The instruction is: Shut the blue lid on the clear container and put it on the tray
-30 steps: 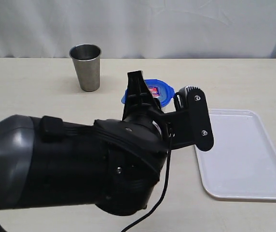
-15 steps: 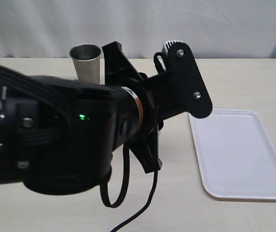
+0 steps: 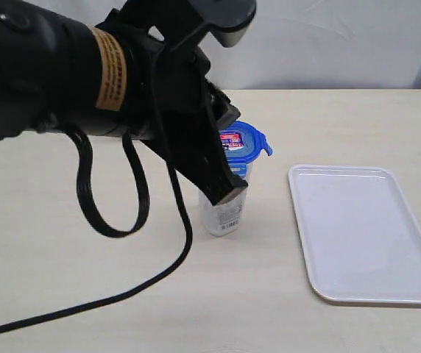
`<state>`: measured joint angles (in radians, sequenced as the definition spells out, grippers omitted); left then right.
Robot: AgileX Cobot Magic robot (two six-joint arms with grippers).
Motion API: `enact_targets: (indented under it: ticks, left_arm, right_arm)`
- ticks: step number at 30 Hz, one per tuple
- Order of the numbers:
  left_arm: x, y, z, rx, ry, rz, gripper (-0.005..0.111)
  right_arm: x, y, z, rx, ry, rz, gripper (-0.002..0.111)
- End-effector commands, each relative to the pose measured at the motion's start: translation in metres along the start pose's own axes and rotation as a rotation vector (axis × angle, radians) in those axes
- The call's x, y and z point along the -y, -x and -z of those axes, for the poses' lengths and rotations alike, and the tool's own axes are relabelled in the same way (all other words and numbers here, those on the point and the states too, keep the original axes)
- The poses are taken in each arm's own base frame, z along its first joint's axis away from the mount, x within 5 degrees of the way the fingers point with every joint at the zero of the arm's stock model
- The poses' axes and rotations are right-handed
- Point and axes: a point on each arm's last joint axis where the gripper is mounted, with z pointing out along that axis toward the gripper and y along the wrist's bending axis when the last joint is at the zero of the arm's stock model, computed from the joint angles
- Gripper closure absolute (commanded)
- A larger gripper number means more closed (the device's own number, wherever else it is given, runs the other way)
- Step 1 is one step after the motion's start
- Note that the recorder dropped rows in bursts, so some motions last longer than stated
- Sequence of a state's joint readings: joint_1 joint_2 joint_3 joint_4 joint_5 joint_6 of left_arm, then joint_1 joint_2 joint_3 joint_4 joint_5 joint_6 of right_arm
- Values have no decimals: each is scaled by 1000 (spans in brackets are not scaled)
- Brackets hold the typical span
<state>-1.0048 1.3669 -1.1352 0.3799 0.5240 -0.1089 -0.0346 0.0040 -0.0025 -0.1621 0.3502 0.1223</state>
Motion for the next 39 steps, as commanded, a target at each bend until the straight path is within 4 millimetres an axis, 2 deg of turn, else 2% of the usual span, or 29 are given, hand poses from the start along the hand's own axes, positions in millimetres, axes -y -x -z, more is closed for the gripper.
enact_targets:
  ticks: [1,4,14,16,18,19,21,25,28,30,32,34,36,39]
  left_arm:
    - [-8,-4,0,44,-114,21,96]
    - [-14,-14,1,147,-84,32,96]
    - [-17,-78,26,473,142,31,96]
    - [-14,-90,25,497,158,18,97]
    - [-14,-99,23,513,177,15,103]
    - [-16,-103,22,524,190,26,107]
    - [-25,-110,18,538,211,66,107]
    - [-43,-116,15,605,136,152,107]
    - [-53,-121,22,709,-19,204,107]
    - [-64,-128,29,751,-100,221,107]
    - [-78,-141,28,716,-104,255,107]
    - [-87,-155,23,633,-103,265,107]
    - [-88,-169,12,545,-146,239,107]
    - [-88,-181,-7,528,-187,233,107]
  right_arm:
    - [0,0,0,3,3,3,104]
    - [0,0,0,3,3,3,104]
    - [0,0,0,3,3,3,104]
    - [0,0,0,3,3,3,104]
    - [0,0,0,3,3,3,104]
    - [0,0,0,3,3,3,104]
    - [0,0,0,3,3,3,104]
    - [0,0,0,3,3,3,104]
    - [0,0,0,3,3,3,104]
    - [0,0,0,3,3,3,104]
    - [0,0,0,3,3,3,104]
    - [0,0,0,3,3,3,104]
    - [0,0,0,3,3,3,104]
    - [0,0,0,3,3,3,104]
